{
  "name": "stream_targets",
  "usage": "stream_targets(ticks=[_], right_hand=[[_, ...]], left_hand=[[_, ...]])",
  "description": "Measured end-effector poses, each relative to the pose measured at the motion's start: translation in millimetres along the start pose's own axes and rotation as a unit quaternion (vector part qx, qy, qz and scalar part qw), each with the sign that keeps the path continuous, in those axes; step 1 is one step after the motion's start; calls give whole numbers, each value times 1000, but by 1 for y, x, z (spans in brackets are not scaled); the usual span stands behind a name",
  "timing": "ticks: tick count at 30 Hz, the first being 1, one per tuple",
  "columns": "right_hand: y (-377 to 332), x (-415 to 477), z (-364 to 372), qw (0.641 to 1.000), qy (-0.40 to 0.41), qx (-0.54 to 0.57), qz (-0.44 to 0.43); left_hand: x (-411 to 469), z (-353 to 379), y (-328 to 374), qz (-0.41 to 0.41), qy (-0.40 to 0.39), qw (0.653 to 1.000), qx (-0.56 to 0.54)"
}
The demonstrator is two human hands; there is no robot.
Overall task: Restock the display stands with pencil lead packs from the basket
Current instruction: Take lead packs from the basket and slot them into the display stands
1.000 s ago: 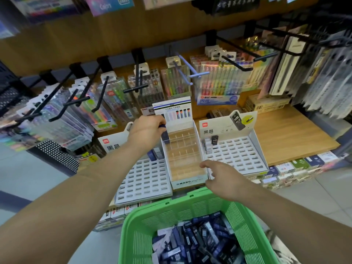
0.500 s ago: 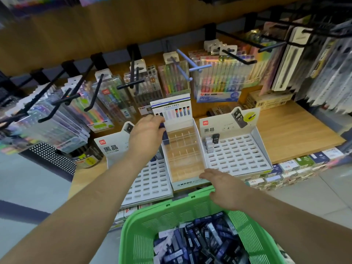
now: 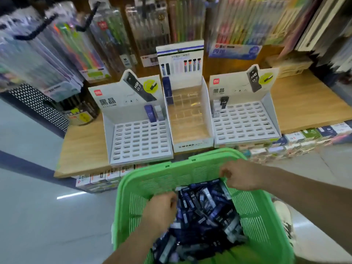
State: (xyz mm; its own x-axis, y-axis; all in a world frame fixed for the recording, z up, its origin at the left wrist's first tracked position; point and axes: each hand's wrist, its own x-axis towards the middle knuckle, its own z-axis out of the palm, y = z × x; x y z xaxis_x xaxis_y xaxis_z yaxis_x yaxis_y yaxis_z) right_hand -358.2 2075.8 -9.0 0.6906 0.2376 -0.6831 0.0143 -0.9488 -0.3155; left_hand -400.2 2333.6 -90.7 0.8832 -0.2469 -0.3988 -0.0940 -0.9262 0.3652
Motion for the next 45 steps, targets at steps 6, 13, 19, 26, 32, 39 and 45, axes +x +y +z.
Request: stream_targets(ticks=[6,13,19,26,32,39,45], right_hand=[[10,55,62,996,-49,39,58],[25,102,139,991,0,40,131],[20,111,180,982,73,-61,163],[21,111,187,989,76,-19,129],[17,98,160,984,39,146,91],[-25,56,109,752,-62,647,109],[-62,5,73,855,3,518,22]], left_hand=[[5,73,-38,-65,-91,993,20],[8,113,-48,-52,-129,989,45],[4,123,-52,-24,-71,997,5],[1,114,-50,-40,-63,997,-32],[13,85,-29,-181,-22,941,-284],[4,28,9,-225,-118,693,-675],[-19,-31,33,-155,-79,717,-675]])
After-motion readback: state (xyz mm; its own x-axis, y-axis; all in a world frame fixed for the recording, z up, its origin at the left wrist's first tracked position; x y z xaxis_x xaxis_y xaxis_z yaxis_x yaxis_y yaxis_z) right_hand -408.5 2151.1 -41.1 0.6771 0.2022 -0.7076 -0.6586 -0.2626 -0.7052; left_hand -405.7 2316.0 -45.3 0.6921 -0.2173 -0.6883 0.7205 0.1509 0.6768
